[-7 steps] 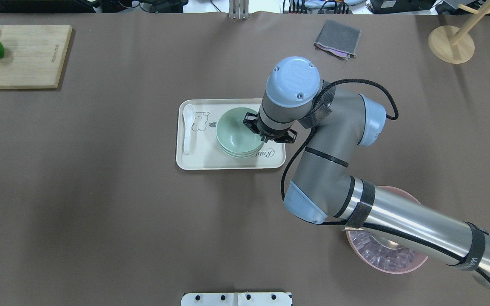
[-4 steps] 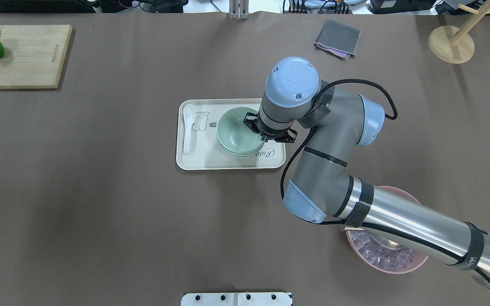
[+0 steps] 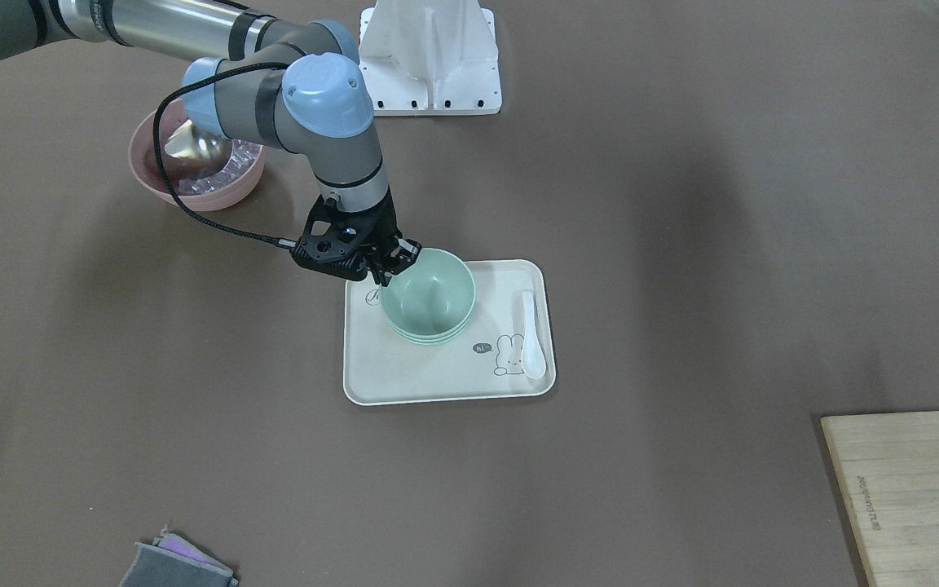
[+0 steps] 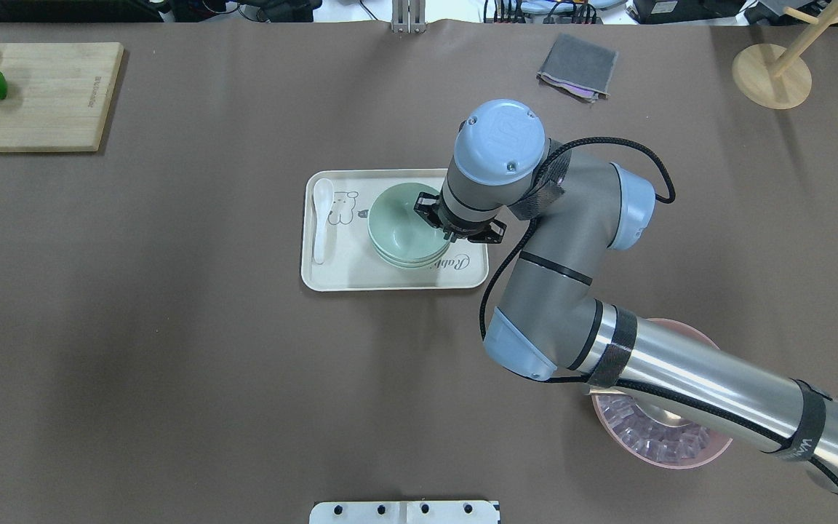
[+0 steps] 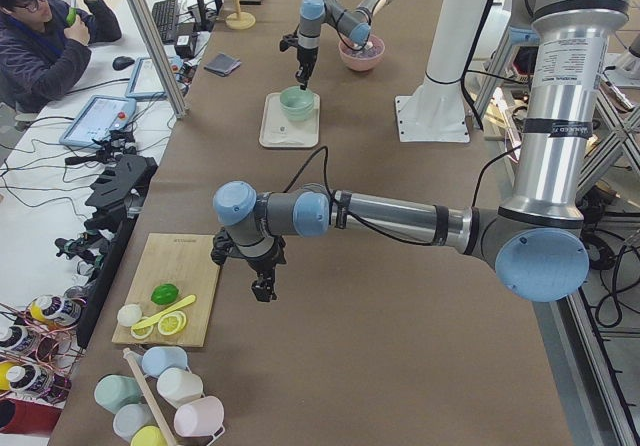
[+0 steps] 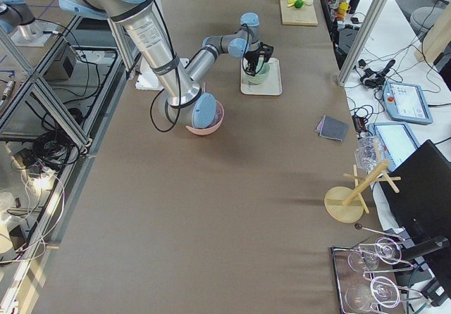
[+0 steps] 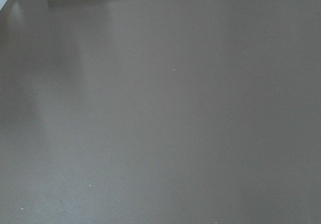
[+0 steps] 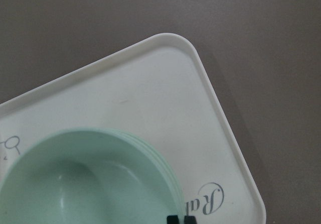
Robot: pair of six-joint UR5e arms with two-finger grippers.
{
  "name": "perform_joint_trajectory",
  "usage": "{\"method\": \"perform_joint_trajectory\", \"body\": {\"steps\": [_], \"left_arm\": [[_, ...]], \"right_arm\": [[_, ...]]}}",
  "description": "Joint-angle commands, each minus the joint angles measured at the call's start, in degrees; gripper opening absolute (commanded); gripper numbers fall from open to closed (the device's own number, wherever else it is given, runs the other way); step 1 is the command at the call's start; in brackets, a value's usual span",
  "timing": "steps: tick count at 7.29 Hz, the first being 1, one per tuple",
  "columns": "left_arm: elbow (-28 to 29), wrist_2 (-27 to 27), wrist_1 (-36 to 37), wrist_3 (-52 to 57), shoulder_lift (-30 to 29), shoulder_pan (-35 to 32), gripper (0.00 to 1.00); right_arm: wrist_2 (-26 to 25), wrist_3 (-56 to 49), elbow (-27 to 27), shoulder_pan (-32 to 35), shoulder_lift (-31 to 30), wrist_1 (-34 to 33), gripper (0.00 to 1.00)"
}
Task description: Stack green bowls together
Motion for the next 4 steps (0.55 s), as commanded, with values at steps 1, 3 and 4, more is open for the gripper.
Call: {"method": "perform_joint_trajectory", "body": {"steps": [1,3,4], "left_arm": [[0.0,-0.04,0.0,0.0,0.0,0.02,0.99],[0.09,-0.04,0.0,0.0,0.0,0.02,0.99],[0.09,0.05,0.09,-0.44,0.0,0.02,0.99]], "right_arm": [[0.01,-3.96,0.02,0.0,-0.09,0.26,1.0],[0.71,-7.64,0.63,1.83,-0.18,-0.18,1.0],[1.93,-11.49,0.54,4.54,-1.13,-0.62,1.0]]}}
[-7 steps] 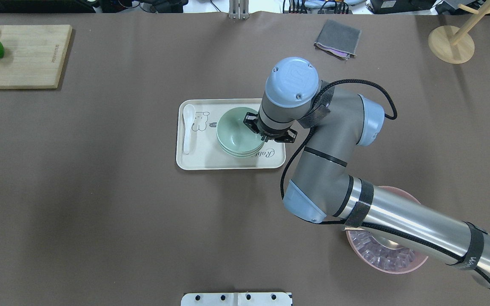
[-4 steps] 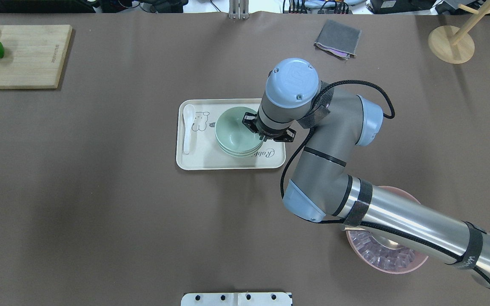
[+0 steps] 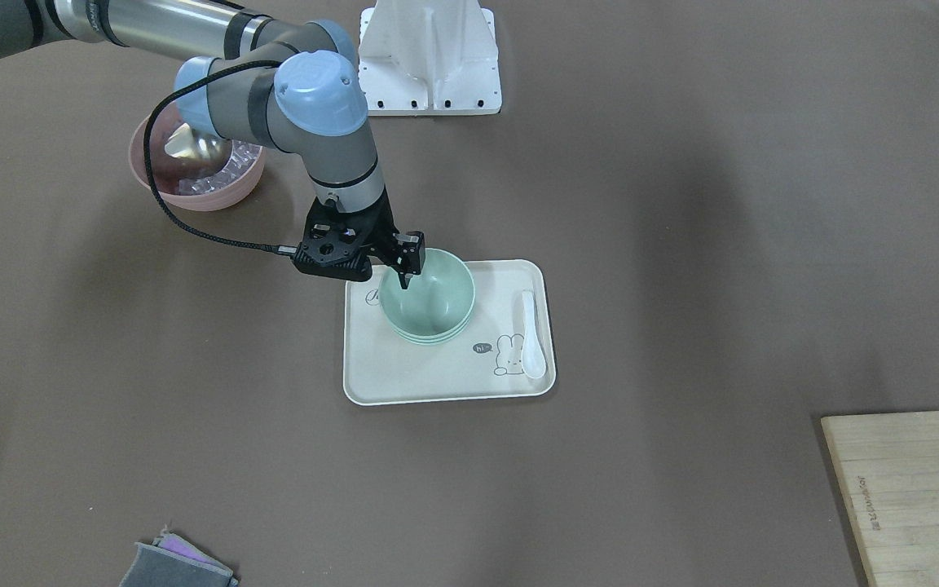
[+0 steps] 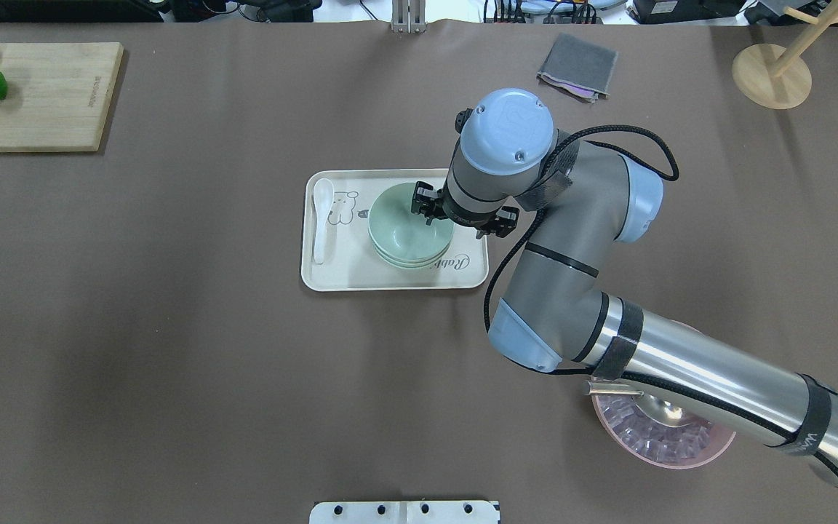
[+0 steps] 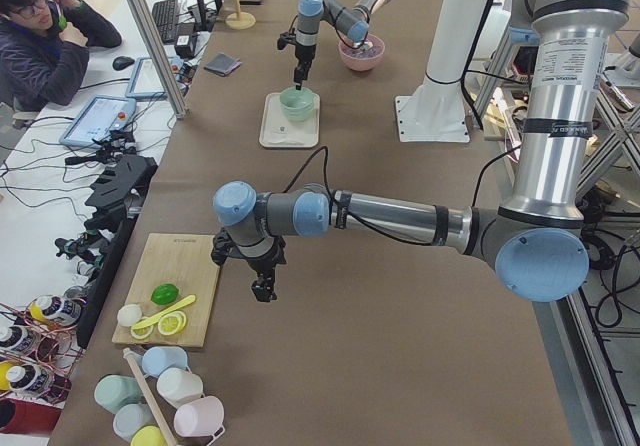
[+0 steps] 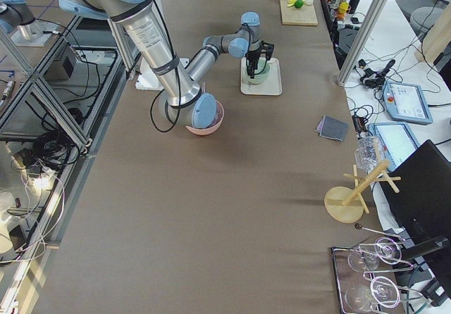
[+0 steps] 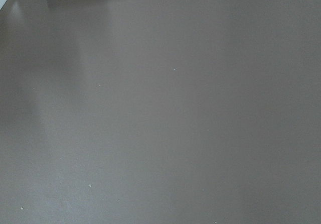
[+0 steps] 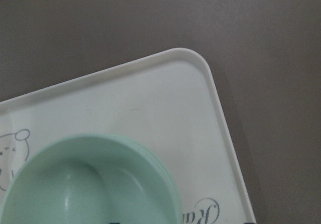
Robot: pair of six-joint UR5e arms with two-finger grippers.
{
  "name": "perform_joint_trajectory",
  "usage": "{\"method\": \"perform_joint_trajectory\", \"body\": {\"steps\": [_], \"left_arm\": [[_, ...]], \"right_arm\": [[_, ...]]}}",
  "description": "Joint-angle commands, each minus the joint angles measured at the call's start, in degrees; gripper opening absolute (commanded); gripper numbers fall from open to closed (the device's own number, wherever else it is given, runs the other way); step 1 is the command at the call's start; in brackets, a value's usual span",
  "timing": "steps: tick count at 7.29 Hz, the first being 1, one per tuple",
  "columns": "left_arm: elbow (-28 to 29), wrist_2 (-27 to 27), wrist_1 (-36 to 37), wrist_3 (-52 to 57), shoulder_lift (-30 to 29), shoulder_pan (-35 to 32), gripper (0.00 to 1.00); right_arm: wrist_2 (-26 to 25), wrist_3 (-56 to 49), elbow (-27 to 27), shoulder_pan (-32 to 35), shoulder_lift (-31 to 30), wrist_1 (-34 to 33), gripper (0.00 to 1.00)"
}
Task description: Stack green bowls together
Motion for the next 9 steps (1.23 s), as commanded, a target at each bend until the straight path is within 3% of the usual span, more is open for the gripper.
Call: {"method": "perform_joint_trajectory", "body": {"steps": [1,3,5,7,9], "left_arm": [[0.1,0.07,0.15,-0.42,0.17,0.0,0.99],[-0.25,-0.28,-0.37,0.01,1.05,-0.78,0.99],[-0.95,-2.37,-1.69,0.88,1.49,-6.73,0.99],[-0.96,-2.22,-0.99,10.6,3.69,-12.54,0.99],[-1.22,-1.95,-0.9,11.0,4.3,-13.45,0.99]], "right_arm": [[4.25,-11.71,0.71,6.22,-4.33,-0.46,1.0],[10.23,-31.97,4.21,17.18,-14.5,-0.46,1.0],[15.51,-52.47,7.47,30.1,-27.42,-0.2,1.0],[22.44,-70.84,7.57,43.72,-35.97,-0.89,1.0],[21.6,-89.74,7.22,55.33,-43.61,-6.4,1.0]]}}
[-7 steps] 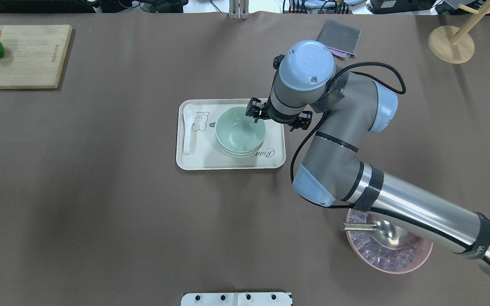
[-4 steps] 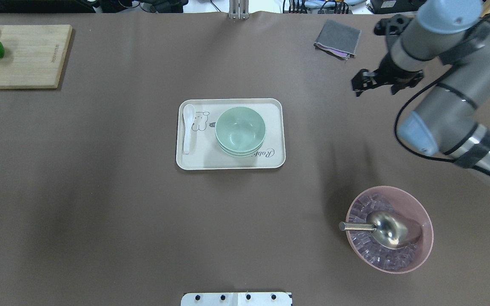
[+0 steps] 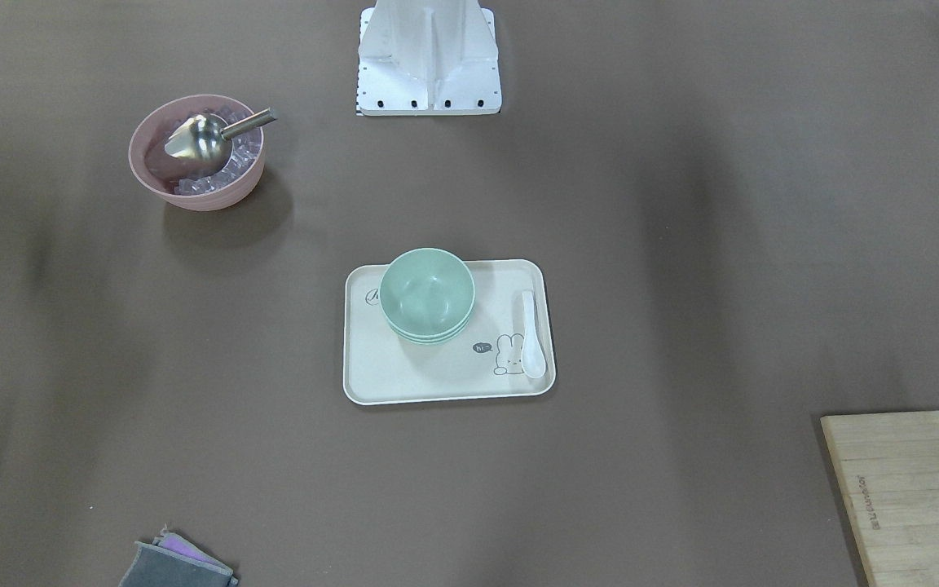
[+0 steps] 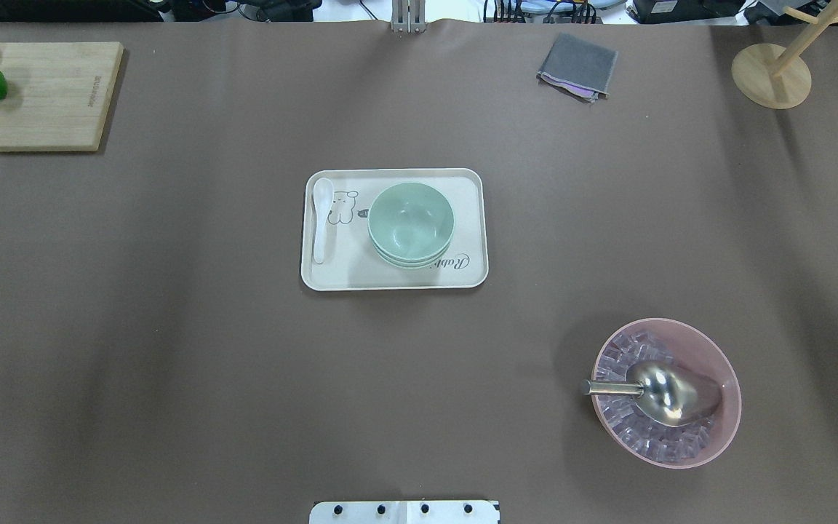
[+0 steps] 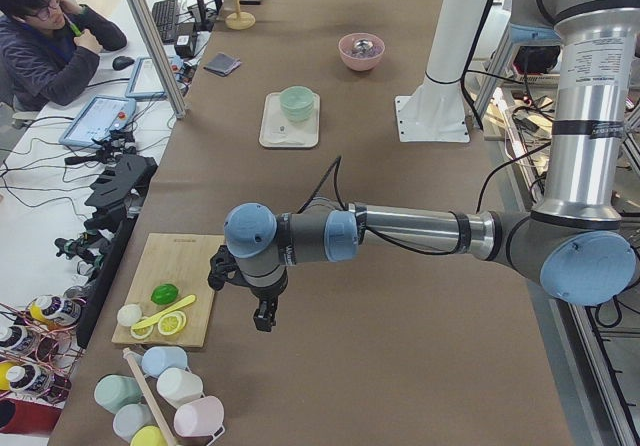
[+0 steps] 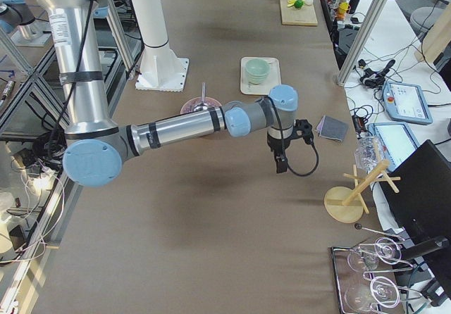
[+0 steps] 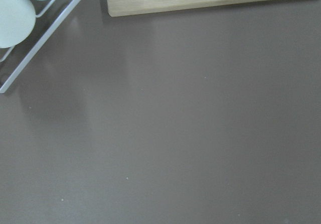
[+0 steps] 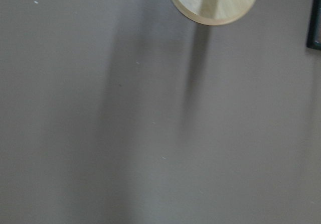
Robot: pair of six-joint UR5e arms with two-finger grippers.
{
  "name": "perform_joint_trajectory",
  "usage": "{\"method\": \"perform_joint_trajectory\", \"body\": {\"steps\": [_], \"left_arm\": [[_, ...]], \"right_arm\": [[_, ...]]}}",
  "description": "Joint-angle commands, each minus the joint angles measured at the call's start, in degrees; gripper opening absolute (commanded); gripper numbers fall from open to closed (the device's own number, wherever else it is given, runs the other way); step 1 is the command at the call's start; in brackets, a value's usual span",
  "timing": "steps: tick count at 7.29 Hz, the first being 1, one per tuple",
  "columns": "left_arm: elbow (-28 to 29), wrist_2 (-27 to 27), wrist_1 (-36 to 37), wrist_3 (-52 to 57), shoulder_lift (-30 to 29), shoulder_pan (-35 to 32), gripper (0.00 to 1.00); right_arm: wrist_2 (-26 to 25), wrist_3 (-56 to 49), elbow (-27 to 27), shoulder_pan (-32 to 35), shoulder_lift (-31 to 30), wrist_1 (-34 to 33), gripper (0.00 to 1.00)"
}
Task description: Stack green bowls together
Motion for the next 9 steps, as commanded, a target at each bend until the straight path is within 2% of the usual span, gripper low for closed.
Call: {"method": "perform_joint_trajectory", "body": {"steps": [1,2,3,6,9], "left_arm": [[-0.26,0.25,-0.18,0.89,2.17,-0.76,0.99],[-2.44,0.42,-0.18,0.8,3.92,-1.02,0.99],[-2.9,0.6,-0.36,0.11,4.98,-0.76,0.99],[-3.78,0.34,-2.72,-6.92,6.31,-0.06,0.99],[-4.05,0.69,-2.82,-11.06,6.23,4.42,0.99]], "right_arm": [[0.13,-17.38,-0.07,10.89,-12.01,-2.72,1.0],[-0.04,-17.09,-0.59,11.44,-14.69,-2.28,1.0],[-0.56,-17.0,-3.82,11.45,-14.02,-2.1,1.0],[1.44,-17.17,-3.41,11.27,-12.79,-2.28,1.0],[3.47,-17.7,-3.41,11.27,-13.22,-2.19,1.0]]}}
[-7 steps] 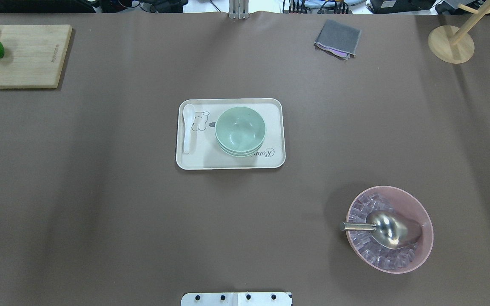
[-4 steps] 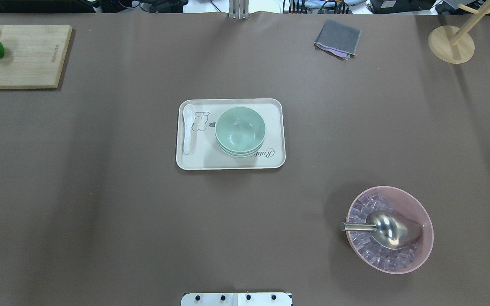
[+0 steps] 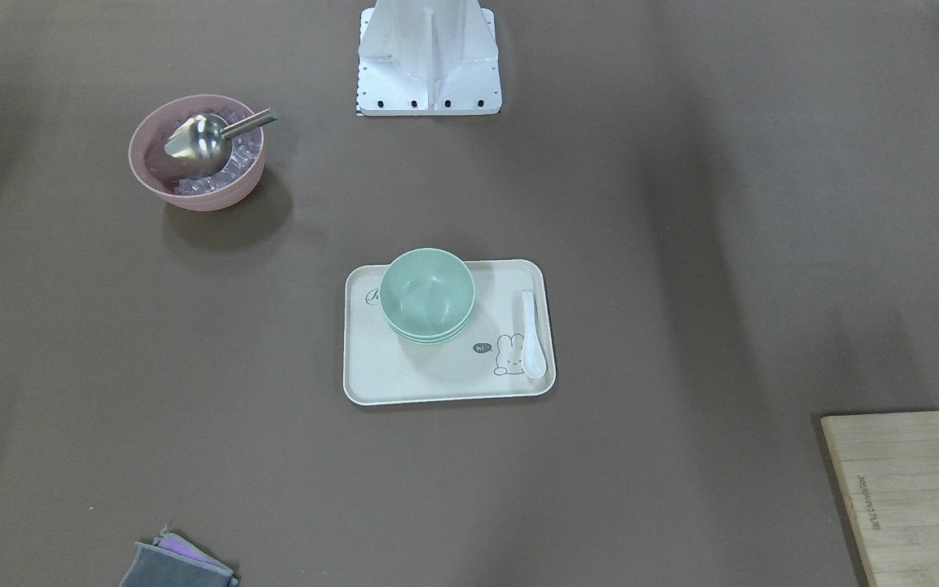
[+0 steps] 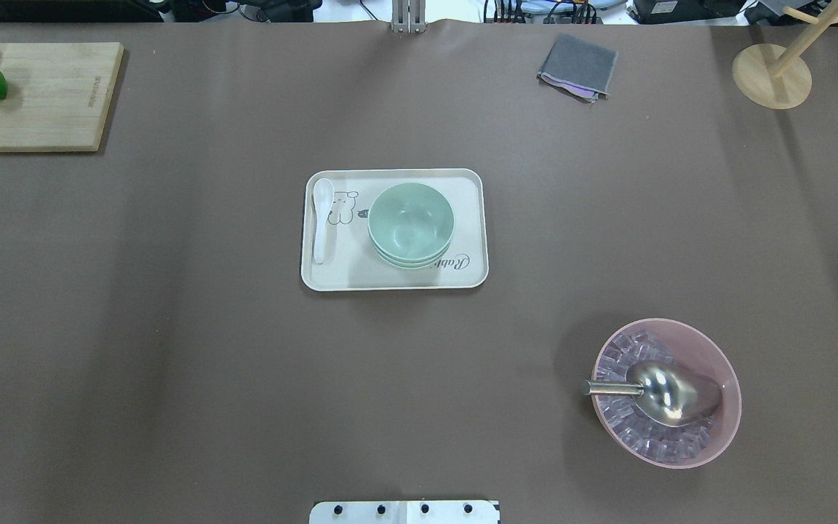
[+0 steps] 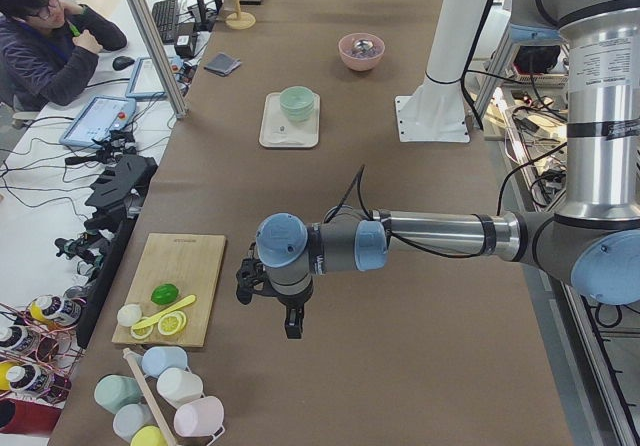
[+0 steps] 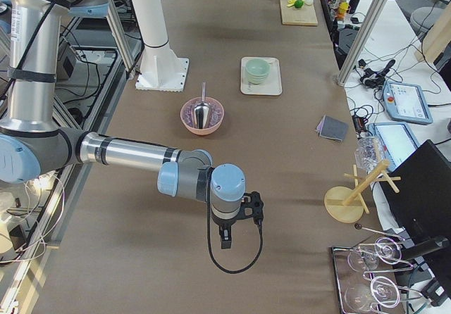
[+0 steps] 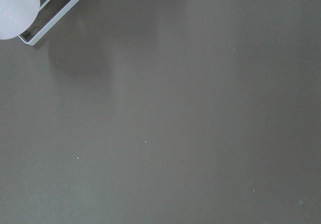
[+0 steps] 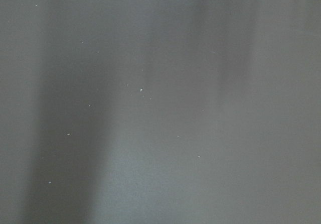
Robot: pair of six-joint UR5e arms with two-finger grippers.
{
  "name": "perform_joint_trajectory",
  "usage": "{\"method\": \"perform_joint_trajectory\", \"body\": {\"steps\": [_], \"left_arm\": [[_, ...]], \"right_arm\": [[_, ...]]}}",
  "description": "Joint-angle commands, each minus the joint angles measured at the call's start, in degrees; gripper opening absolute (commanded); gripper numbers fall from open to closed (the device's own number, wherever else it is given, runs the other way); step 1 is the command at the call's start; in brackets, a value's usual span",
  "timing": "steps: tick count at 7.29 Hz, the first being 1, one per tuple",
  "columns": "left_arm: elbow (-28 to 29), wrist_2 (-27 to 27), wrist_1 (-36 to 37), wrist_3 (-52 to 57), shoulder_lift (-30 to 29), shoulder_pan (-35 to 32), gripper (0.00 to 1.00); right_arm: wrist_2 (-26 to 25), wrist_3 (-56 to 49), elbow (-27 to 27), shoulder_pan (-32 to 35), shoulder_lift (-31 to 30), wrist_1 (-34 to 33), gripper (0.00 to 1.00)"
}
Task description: Stack green bowls together
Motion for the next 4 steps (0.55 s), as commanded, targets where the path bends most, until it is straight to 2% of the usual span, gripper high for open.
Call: {"method": "perform_joint_trajectory", "body": {"steps": [1,4], "left_arm": [[-1.59,-0.37,-0.95,-1.56,-0.22,1.24,0.99],[-3.36,-0.37,-1.14,-0.77,0.48,1.16,0.99]], "right_arm": [[0.49,-0.08,0.09,-0.01,-0.2,0.03,1.0],[1.29,-0.08,-0.08,-0.01,-0.29,-0.06,1.0]]}}
